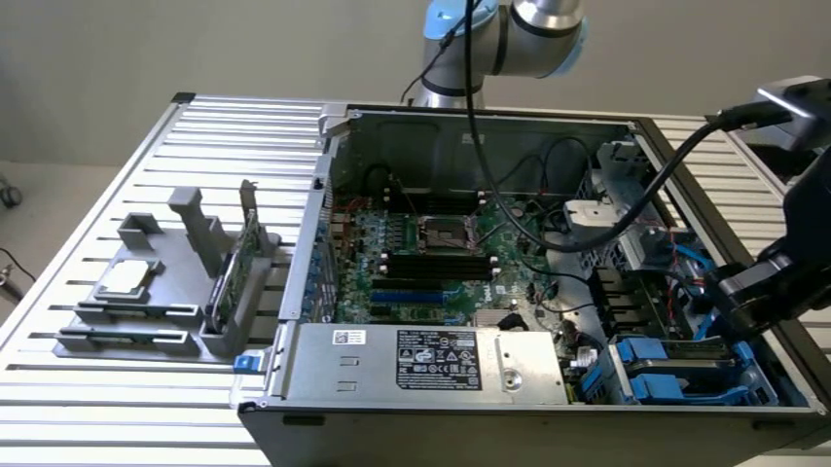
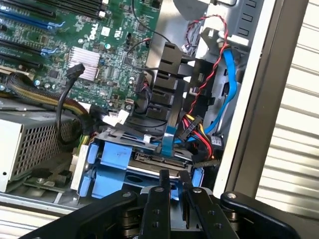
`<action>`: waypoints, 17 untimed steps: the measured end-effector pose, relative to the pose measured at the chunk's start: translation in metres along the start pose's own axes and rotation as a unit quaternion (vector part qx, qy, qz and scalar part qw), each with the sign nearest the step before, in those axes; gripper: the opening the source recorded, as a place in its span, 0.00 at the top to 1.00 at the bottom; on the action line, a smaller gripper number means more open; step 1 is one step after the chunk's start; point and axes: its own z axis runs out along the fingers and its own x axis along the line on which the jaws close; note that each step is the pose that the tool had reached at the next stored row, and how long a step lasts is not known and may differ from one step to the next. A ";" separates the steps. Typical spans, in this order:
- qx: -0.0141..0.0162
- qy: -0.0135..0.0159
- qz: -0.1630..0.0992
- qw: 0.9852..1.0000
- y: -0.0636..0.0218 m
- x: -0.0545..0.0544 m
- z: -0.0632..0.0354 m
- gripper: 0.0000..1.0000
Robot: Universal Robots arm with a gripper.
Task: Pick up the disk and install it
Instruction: 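Insert the first disk wire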
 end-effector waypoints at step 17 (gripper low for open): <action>0.013 -0.006 0.137 0.991 0.0000 0.000 -0.0001 0.78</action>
